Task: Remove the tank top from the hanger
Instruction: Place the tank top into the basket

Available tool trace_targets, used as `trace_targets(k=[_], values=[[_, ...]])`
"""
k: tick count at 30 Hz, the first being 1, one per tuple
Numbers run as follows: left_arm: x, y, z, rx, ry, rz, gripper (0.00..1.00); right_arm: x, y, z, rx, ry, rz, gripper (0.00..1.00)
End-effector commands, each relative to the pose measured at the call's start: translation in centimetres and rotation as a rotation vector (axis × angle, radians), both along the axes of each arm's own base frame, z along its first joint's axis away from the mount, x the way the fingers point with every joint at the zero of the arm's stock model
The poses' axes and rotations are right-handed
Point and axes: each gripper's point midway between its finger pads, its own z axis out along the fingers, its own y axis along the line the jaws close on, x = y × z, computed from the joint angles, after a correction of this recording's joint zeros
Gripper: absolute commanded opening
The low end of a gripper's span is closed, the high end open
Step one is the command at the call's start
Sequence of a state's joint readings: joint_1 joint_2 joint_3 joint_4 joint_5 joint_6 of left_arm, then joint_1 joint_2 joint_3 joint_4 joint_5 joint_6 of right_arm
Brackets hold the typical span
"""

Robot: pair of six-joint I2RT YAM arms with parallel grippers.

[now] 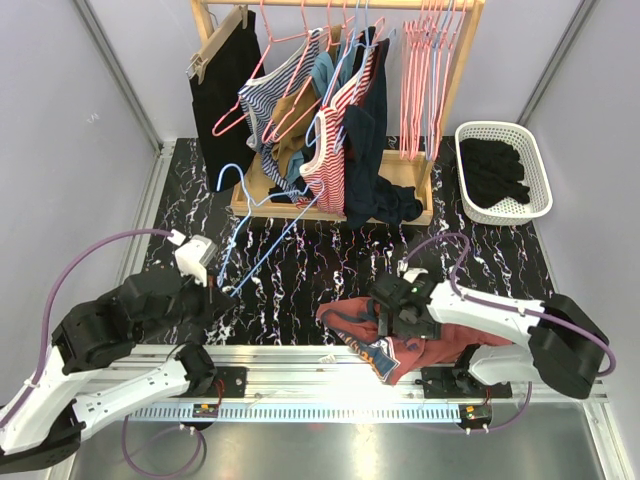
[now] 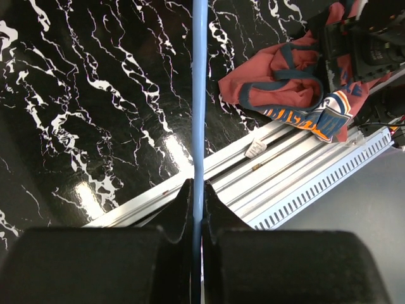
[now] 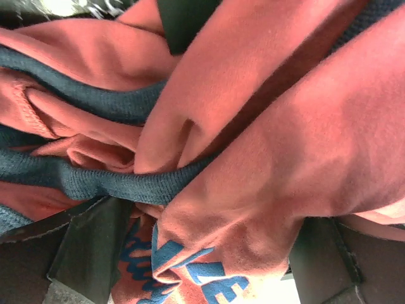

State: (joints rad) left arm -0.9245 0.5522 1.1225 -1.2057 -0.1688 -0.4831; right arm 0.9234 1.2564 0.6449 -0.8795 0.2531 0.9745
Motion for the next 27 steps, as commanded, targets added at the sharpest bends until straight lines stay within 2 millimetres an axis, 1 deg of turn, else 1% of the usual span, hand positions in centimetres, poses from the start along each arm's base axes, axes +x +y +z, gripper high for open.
trace_targets(k=[1, 3, 5, 8, 9, 10, 11, 12, 13, 14, 15, 16, 17, 18, 19, 22, 23, 24, 25, 26, 27], values=[[0.9, -1.6, 2.0, -0.091, -0.054, -0.009, 0.0, 2.6, 1.7, -0.3, 0.003, -0.092, -0.023, 1.0], [0.9, -1.6, 2.0, -0.095, -0.053, -0.009, 0.0, 3.2, 1.7, -0.4, -0.003, -0.121, -0.025, 1.0], [0.8, -1.5, 2.0, -0.103, -0.054, -0.001, 0.0, 3.3, 1.8, -0.4, -0.001, -0.13, -0.041, 0.99], [0.8, -1.6, 2.1, -0.129, -0.063, 0.002, 0.0, 3.4, 1.8, -0.4, 0.002, -0.14, -0.057, 0.93], [0.8, -1.7, 2.1, -0.132, -0.064, -0.001, 0.0, 3.5, 2.3, -0.2, 0.035, -0.142, -0.057, 0.89], [0.9, -1.8, 2.2, -0.137, -0.067, -0.003, 0.0, 3.4, 3.3, -0.3, 0.084, -0.134, -0.041, 0.82], [0.9, -1.9, 2.1, -0.135, -0.067, -0.005, 0.0, 3.5, 4.1, -0.5, 0.124, -0.132, 0.005, 0.69], [0.9, -2.0, 2.2, -0.135, -0.065, -0.007, 0.0, 3.4, 5.8, -0.6, 0.201, -0.123, 0.023, 0.64], [0.8, -2.1, 2.2, -0.135, -0.063, -0.015, 0.0, 3.4, 6.5, -1.0, 0.222, -0.106, 0.042, 0.64], [0.8, -2.2, 2.2, -0.136, -0.062, -0.018, 0.0, 3.3, 7.0, -1.4, 0.233, -0.09, 0.069, 0.67], [0.7, -2.2, 2.3, -0.14, -0.059, -0.021, 0.0, 3.6, 7.8, -1.4, 0.239, -0.084, 0.081, 0.86], [0.7, -2.2, 2.3, -0.143, -0.057, -0.019, 0.0, 3.4, 7.5, -2.8, 0.192, -0.046, 0.086, 0.99], [0.6, -2.1, 2.4, -0.149, -0.061, -0.018, 0.0, 3.7, 7.9, -3.2, 0.189, -0.045, 0.09, 1.0], [0.6, -2.0, 2.3, -0.152, -0.061, -0.014, 0.0, 3.4, 7.7, -4.4, 0.162, -0.017, 0.094, 1.0], [0.5, -1.8, 2.5, -0.166, -0.066, -0.011, 0.0, 3.7, 8.0, -4.8, 0.17, -0.023, 0.095, 1.0], [0.3, -1.6, 2.1, -0.171, -0.058, -0.002, 0.0, 3.8, 7.7, -6.4, 0.133, -0.014, 0.08, 1.0], [0.3, -1.6, 2.1, -0.177, -0.06, -0.004, 0.0, 4.0, 7.9, -6.8, 0.131, -0.014, 0.08, 1.0], [0.3, -1.6, 1.9, -0.175, -0.057, -0.002, 0.0, 4.2, 8.4, -7.6, 0.138, -0.011, 0.084, 1.0], [0.2, -1.7, 1.9, -0.179, -0.054, -0.002, 0.0, 4.1, 8.5, -8.1, 0.142, -0.005, 0.091, 0.99], [0.2, -1.6, 1.9, -0.183, -0.057, -0.002, 0.0, 4.5, 9.3, -8.4, 0.173, -0.02, 0.097, 0.95], [0.2, -1.6, 1.9, -0.185, -0.058, 0.0, 0.0, 4.2, 9.8, -9.0, 0.195, 0.002, 0.104, 0.92]])
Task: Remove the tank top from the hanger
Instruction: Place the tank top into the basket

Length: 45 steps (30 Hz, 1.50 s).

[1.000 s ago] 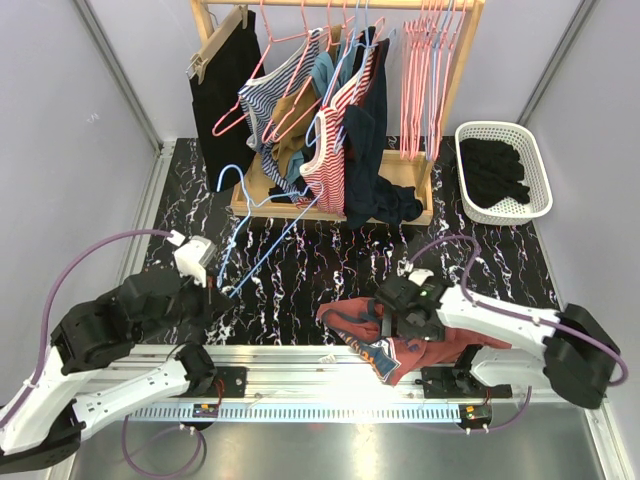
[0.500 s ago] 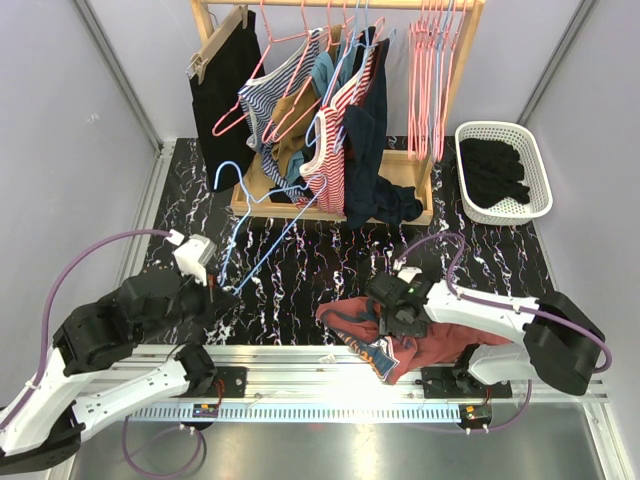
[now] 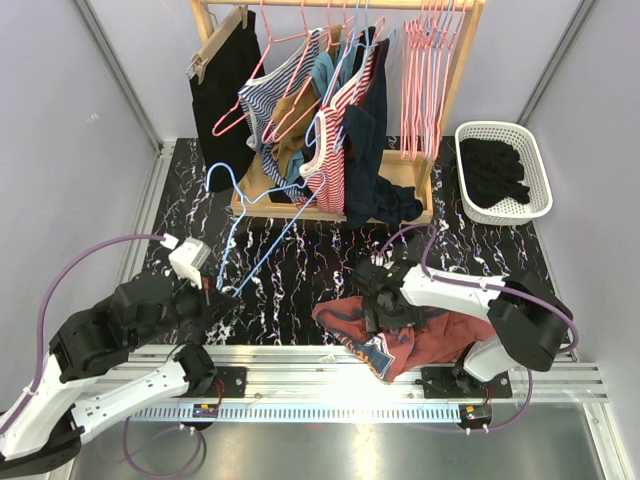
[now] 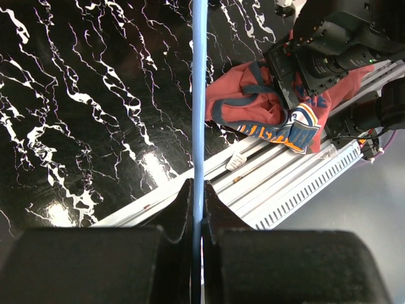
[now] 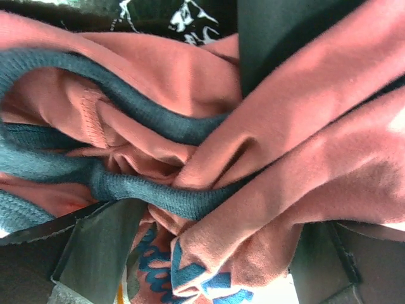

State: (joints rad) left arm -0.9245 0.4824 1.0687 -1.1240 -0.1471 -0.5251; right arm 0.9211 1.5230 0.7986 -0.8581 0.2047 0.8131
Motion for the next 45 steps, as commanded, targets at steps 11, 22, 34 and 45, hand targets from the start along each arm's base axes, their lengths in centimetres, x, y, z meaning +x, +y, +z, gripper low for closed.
trace_targets(k=[11, 22, 34, 45], values=[[-0.1, -0.1, 1.3, -0.091, -0.036, 0.014, 0.0, 5.2, 9.6, -5.9, 0.42, -0.198, -0.095, 0.0], [-0.5, 0.2, 1.9, -0.128, -0.041, 0.018, 0.0, 12.4, 4.8, 11.4, 0.603, -0.535, -0.129, 0.0], [-0.4, -0.5, 2.1, -0.133, -0.037, -0.002, 0.0, 14.5, -7.0, 14.4, 0.441, -0.652, -0.45, 0.0], [-0.4, -3.0, 1.7, -0.154, -0.011, -0.086, 0.0, 23.2, -22.1, 24.0, 0.553, -1.037, -0.897, 0.0]])
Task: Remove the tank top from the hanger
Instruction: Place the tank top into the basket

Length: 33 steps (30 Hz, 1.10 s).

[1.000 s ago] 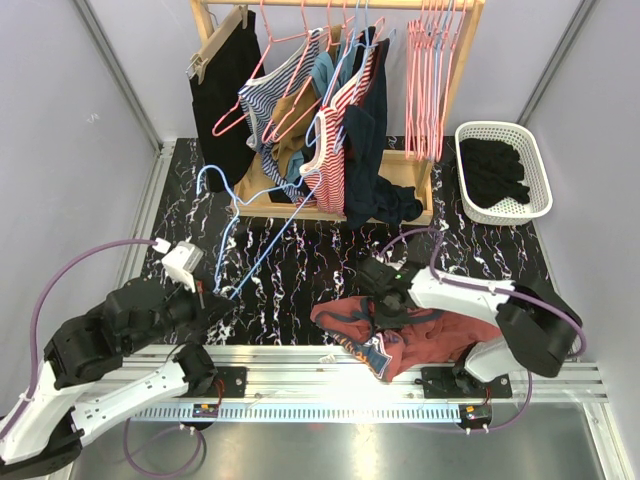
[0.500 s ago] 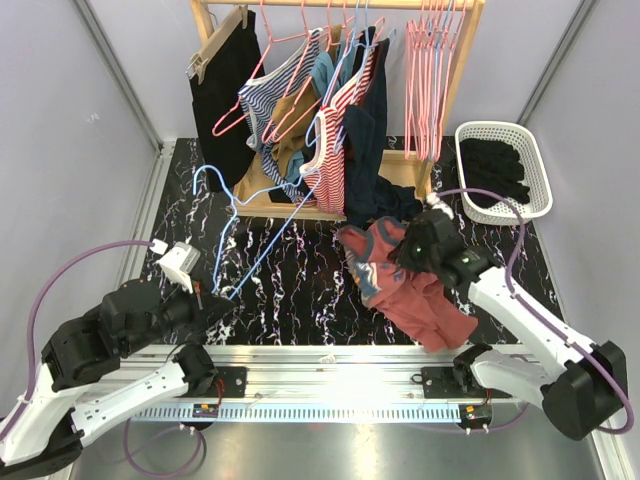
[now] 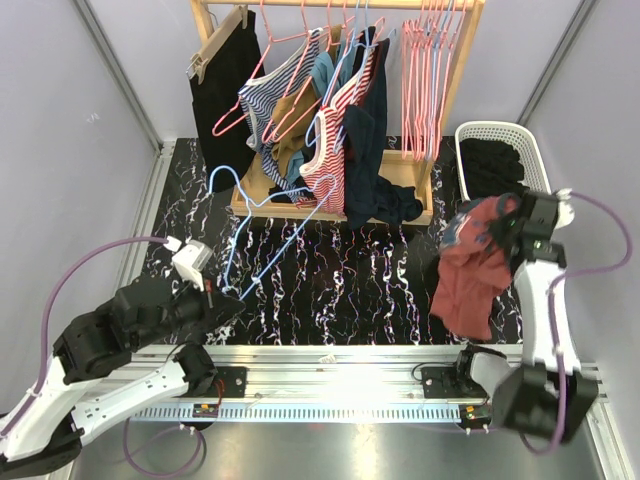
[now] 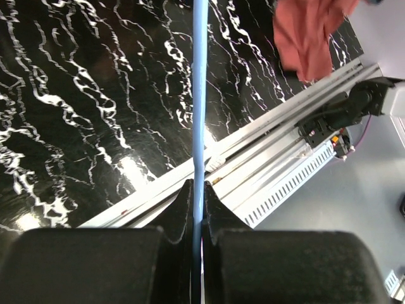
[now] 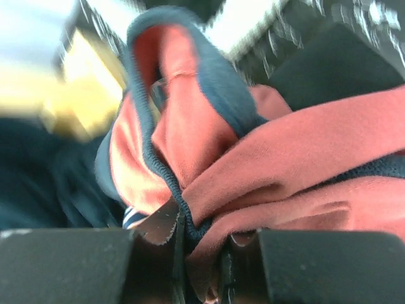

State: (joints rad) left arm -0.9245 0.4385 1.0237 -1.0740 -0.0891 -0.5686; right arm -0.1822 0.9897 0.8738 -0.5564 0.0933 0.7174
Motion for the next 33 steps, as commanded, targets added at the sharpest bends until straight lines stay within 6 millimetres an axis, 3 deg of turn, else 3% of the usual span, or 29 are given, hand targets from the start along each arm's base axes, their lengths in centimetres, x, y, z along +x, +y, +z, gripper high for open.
trace_targets(k=[1, 2, 3, 4, 5, 6, 7, 8, 9, 10, 12, 15, 16, 17, 19, 20, 21, 23, 24, 28, 31, 32, 33], values=[[0.2, -2.4, 1.6, -0.078, -0.028, -0.07, 0.0, 8.1, -3.4, 7.4, 0.079, -0.304, -0.021, 0.0], [0.2, -2.5, 1.7, -0.084, -0.03, -0.073, 0.0, 9.6, -3.8, 8.8, 0.089, -0.349, -0.02, 0.0], [0.3, -2.7, 1.8, -0.08, -0.029, -0.077, 0.0, 11.5, -4.3, 13.7, 0.068, -0.466, -0.007, 0.0], [0.3, -2.8, 2.0, -0.086, -0.032, -0.081, 0.0, 13.6, -5.2, 13.4, 0.086, -0.454, -0.015, 0.0], [0.3, -2.8, 2.1, -0.089, -0.036, -0.082, 0.0, 14.8, -5.7, 15.1, 0.1, -0.482, -0.016, 0.0], [0.3, -2.8, 2.1, -0.09, -0.035, -0.081, 0.0, 16.0, -5.8, 20.4, 0.086, -0.576, 0.015, 0.0], [0.3, -2.8, 2.2, -0.093, -0.038, -0.081, 0.0, 18.0, -6.5, 20.4, 0.092, -0.572, 0.016, 0.0], [0.2, -2.8, 2.4, -0.1, -0.039, -0.08, 0.0, 18.5, -7.0, 25.8, 0.056, -0.675, 0.025, 0.0], [0.2, -2.7, 2.3, -0.101, -0.038, -0.08, 0.0, 18.9, -7.3, 27.4, 0.038, -0.695, 0.025, 0.0], [0.1, -2.7, 2.3, -0.105, -0.038, -0.078, 0.0, 20.3, -8.1, 27.5, 0.022, -0.693, 0.019, 0.0], [0.0, -2.4, 2.3, -0.115, -0.043, -0.076, 0.0, 20.9, -9.6, 31.5, -0.062, -0.753, -0.013, 0.0], [0.0, -2.1, 2.1, -0.119, -0.043, -0.061, 0.0, 21.0, -10.6, 33.8, -0.13, -0.76, -0.03, 0.0], [0.1, -2.1, 1.9, -0.116, -0.043, -0.057, 0.0, 22.8, -11.4, 31.3, -0.121, -0.695, -0.033, 0.0], [0.1, -2.1, 1.8, -0.118, -0.042, -0.056, 0.0, 23.3, -11.7, 30.3, -0.124, -0.658, -0.035, 0.0], [0.1, -2.3, 1.5, -0.121, -0.036, -0.056, 0.0, 24.5, -12.4, 26.2, -0.099, -0.558, -0.051, 0.0], [0.1, -2.3, 1.5, -0.124, -0.036, -0.057, 0.0, 25.4, -12.8, 21.1, -0.066, -0.462, -0.058, 0.0], [0.1, -2.4, 1.4, -0.124, -0.034, -0.06, 0.0, 25.9, -13.0, 19.7, -0.062, -0.462, -0.06, 0.0], [0.0, -2.5, 1.5, -0.138, -0.034, -0.061, 0.0, 26.5, -13.1, 14.4, -0.013, -0.375, -0.077, 0.0], [0.0, -2.6, 1.4, -0.136, -0.03, -0.062, 0.0, 26.7, -13.0, 9.0, 0.033, -0.266, -0.079, 0.0], [-0.1, -2.4, 1.4, -0.144, -0.03, -0.058, 0.0, 25.9, -12.3, -3.1, 0.164, -0.026, -0.113, 0.0], [-0.3, -2.1, 1.4, -0.152, -0.026, -0.053, 0.0, 25.0, -12.2, -9.5, 0.203, 0.105, -0.146, 0.0], [-0.4, -2.0, 1.5, -0.159, -0.028, -0.052, 0.0, 25.1, -12.2, -10.0, 0.207, 0.129, -0.143, 0.0], [-0.4, -2.0, 1.2, -0.157, -0.024, -0.053, 0.0, 25.0, -12.0, -12.1, 0.223, 0.175, -0.136, 0.0]])
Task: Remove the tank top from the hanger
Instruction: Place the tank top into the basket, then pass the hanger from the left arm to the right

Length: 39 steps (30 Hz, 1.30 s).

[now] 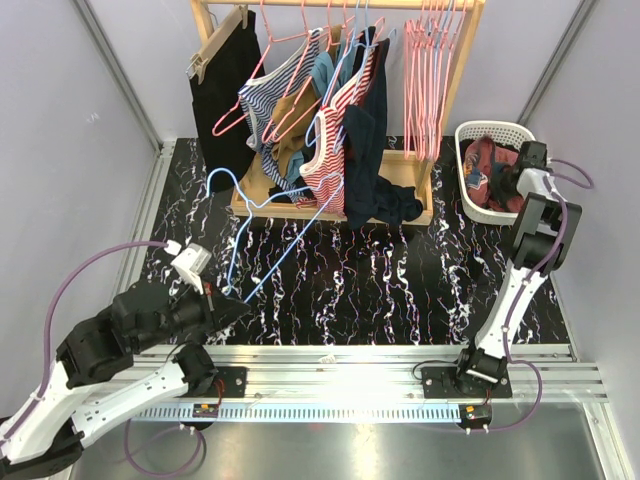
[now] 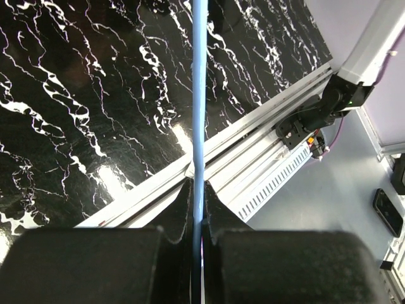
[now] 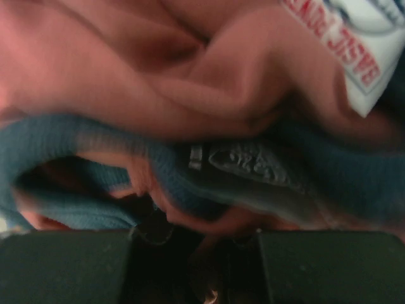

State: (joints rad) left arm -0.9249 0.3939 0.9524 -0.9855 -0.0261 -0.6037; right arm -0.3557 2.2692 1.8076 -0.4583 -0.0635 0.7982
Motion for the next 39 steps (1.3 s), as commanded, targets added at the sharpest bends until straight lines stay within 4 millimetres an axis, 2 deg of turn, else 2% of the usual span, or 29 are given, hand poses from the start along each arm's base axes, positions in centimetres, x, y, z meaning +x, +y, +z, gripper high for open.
trace_targets(k=[1, 2, 4, 6, 7, 8, 9, 11, 12, 14, 15, 16, 17, 18, 19, 20, 21, 22, 23, 24, 25, 27, 28, 29, 31, 32, 34, 35, 39], values=[[0.0, -0.6, 1.4, -0.077, -0.029, -0.007, 0.0, 0.8, -0.6, 1.2, -0.004, 0.008, -0.008, 0.0], [0.0, -0.5, 1.5, -0.084, -0.031, -0.006, 0.0, 1.5, -0.9, 2.1, -0.011, -0.004, 0.0, 0.0], [0.0, -0.7, 1.4, -0.095, -0.028, -0.009, 0.0, 1.4, -0.4, 1.5, 0.009, 0.029, 0.034, 0.05], [0.0, -0.9, 1.3, -0.096, -0.025, -0.01, 0.0, 2.0, -0.5, 5.3, -0.009, -0.025, 0.05, 0.15], [0.1, -0.9, 1.3, -0.094, -0.025, -0.008, 0.0, 2.2, -0.5, 7.2, -0.024, -0.064, 0.054, 0.27], [0.1, -1.0, 1.3, -0.092, -0.025, -0.01, 0.0, 2.4, -0.6, 8.9, -0.044, -0.106, 0.057, 0.52], [-0.2, -1.3, 1.5, -0.098, -0.024, -0.037, 0.0, 2.1, -0.7, 13.4, -0.084, -0.182, 0.051, 0.66], [-0.2, -1.3, 1.7, -0.096, -0.031, -0.041, 0.0, 1.1, -1.1, 17.6, -0.143, -0.239, 0.028, 1.0], [-0.2, -1.3, 1.7, -0.091, -0.033, -0.043, 0.0, 0.0, -1.0, 21.6, -0.184, -0.297, 0.018, 1.0], [-0.2, -1.3, 1.6, -0.078, -0.036, -0.052, 0.0, -2.2, -1.3, 24.0, -0.23, -0.306, -0.022, 1.0], [-0.3, -1.3, 1.6, -0.073, -0.036, -0.057, 0.0, -3.9, -0.7, 27.7, -0.258, -0.373, -0.025, 1.0], [-0.4, -1.4, 1.6, -0.066, -0.041, -0.072, 0.0, -4.9, -0.3, 28.9, -0.273, -0.398, -0.024, 1.0], [-0.5, -1.3, 1.4, -0.059, -0.045, -0.078, 0.0, -6.1, 0.0, 27.9, -0.268, -0.377, -0.024, 1.0], [-0.6, -1.3, 1.4, -0.052, -0.05, -0.088, 0.0, -8.5, 0.9, 31.0, -0.297, -0.437, -0.028, 1.0], [-1.1, -1.4, 1.5, -0.054, -0.06, -0.128, 0.0, -9.7, 1.5, 31.4, -0.293, -0.459, -0.024, 1.0], [-1.7, -1.6, 1.8, -0.062, -0.059, -0.164, 0.0, -10.6, 3.0, 29.3, -0.261, -0.46, 0.035, 1.0], [-3.0, -2.0, 2.1, -0.083, -0.044, -0.236, 0.0, -13.2, 4.6, 31.8, -0.275, -0.539, 0.063, 1.0], [-3.9, -2.2, 2.1, -0.087, -0.026, -0.28, 0.0, -14.4, 5.7, 31.6, -0.265, -0.559, 0.096, 1.0], [-4.7, -2.2, 2.3, -0.094, -0.012, -0.319, 0.0, -15.7, 7.6, 29.0, -0.215, -0.538, 0.167, 1.0], [-6.3, -2.1, 1.9, -0.09, 0.046, -0.384, 0.0, -18.2, 9.1, 30.4, -0.239, -0.585, 0.211, 1.0], [-7.2, -2.1, 1.9, -0.097, 0.075, -0.42, 0.0, -19.6, 10.1, 27.7, -0.202, -0.543, 0.241, 1.0], [-9.9, -2.1, 1.6, -0.133, 0.16, -0.535, 0.0, -23.3, 14.0, 27.8, -0.168, -0.598, 0.4, 1.0], [-10.9, -1.9, 1.6, -0.158, 0.178, -0.576, 0.0, -24.6, 15.3, 25.6, -0.12, -0.569, 0.447, 1.0], [-11.6, -1.9, 1.1, -0.164, 0.215, -0.605, 0.0, -27.0, 18.0, 26.2, -0.076, -0.631, 0.555, 0.99], [-13.3, -1.6, 1.7, -0.214, 0.241, -0.685, 0.0, -29.4, 20.8, 24.3, 0.007, -0.654, 0.672, 1.0], [-13.7, -1.5, 1.7, -0.223, 0.246, -0.701, 0.0, -31.6, 22.9, 24.8, 0.059, -0.701, 0.769, 1.0], [-15.0, -0.9, 1.9, -0.239, 0.269, -0.757, 0.0, -33.8, 25.7, 23.5, 0.17, -0.692, 0.852, 1.0], [-15.3, -0.8, 1.7, -0.236, 0.281, -0.767, 0.0, -35.8, 27.7, 25.3, 0.21, -0.79, 0.977, 1.0], [-16.7, 0.1, 0.7, -0.221, 0.37, -0.803, 0.0, -40.2, 30.9, 27.3, 0.267, -0.888, 1.184, 1.0]])
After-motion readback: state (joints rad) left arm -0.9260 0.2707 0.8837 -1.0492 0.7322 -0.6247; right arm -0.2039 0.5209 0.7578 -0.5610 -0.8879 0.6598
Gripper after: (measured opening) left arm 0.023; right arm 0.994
